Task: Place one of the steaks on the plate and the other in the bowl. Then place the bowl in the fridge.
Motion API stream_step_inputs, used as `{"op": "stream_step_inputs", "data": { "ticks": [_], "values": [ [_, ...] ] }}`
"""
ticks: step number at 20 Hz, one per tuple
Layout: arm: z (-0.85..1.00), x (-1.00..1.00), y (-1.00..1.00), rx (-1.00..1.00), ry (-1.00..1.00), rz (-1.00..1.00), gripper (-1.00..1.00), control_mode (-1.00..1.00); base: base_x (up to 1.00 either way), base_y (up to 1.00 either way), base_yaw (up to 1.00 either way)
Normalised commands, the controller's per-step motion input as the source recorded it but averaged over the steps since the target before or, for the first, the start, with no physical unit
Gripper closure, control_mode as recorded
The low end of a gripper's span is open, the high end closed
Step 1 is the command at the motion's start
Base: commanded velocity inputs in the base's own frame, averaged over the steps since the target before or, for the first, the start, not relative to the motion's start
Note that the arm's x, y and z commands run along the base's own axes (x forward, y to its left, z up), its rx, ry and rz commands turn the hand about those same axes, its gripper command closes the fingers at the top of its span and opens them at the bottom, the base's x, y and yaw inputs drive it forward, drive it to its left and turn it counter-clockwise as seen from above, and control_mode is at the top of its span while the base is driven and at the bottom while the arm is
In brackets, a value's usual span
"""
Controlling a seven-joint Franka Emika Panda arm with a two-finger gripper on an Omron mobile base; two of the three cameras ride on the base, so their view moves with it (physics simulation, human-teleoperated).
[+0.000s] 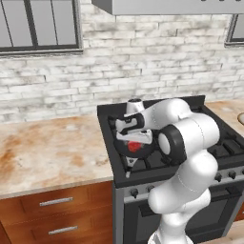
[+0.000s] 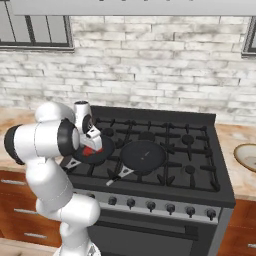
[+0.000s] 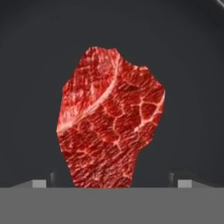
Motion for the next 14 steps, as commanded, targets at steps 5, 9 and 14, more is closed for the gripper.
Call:
{"op": "stream_step_inputs", "data": {
  "ticks": [5, 9, 14],
  "values": [
    [-0.04, -0.03, 0.03, 0.00, 0.00, 0.00, -1.00, -1.00, 0.00, 0.00, 0.00],
    [-0.11, 0.01, 0.00, 0.00, 0.00, 0.00, -1.00, -1.00, 0.00, 0.00, 0.00],
    [-0.31, 0.00, 0.00, 0.00, 0.00, 0.00, -1.00, -1.00, 0.00, 0.00, 0.00]
  ]
}}
